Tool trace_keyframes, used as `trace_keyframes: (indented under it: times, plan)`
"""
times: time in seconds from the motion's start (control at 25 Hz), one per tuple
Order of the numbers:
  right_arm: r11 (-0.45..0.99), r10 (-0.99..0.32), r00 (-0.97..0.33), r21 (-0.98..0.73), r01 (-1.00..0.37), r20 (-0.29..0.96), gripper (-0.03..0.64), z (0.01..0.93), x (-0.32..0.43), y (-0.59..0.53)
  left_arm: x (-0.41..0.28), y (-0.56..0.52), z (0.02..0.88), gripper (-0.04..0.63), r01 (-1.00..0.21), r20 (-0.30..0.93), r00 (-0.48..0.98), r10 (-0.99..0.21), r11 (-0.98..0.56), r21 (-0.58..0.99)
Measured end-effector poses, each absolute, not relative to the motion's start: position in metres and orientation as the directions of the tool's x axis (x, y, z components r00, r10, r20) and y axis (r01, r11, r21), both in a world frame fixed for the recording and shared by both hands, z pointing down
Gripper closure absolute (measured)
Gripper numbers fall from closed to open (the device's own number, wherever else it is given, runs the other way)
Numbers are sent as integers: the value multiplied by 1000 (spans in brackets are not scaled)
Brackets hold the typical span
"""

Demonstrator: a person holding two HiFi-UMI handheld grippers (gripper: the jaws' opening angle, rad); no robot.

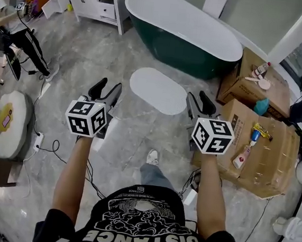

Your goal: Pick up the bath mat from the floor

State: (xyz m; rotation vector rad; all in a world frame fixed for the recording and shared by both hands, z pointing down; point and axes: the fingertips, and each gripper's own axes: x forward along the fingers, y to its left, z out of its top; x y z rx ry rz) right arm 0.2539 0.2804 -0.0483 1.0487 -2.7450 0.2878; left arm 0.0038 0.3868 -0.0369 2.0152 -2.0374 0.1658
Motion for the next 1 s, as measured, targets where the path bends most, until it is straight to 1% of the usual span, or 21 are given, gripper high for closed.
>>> trace_keyframes:
  times: [0.24, 0.4, 0.68, 1.0]
  plan:
    - [710, -648, -719, -145, -689, 251, 423, -44, 250, 200, -10, 306, -36, 345, -995, 297, -4, -955, 33, 92]
    - [697, -657, -711, -157, -699, 251, 394, -40, 256, 161, -10, 264, -33, 339, -996, 308, 4, -951, 23, 81]
    - [670, -677, -694, -185, -719, 245, 382, -34, 267, 119, -12, 217, -38, 319, -997, 297, 5, -955, 17, 72]
    - [645, -697, -673, -196, -739, 247, 354, -27, 270, 82, -18, 169, -32, 316, -997, 294, 27, -955, -7, 70]
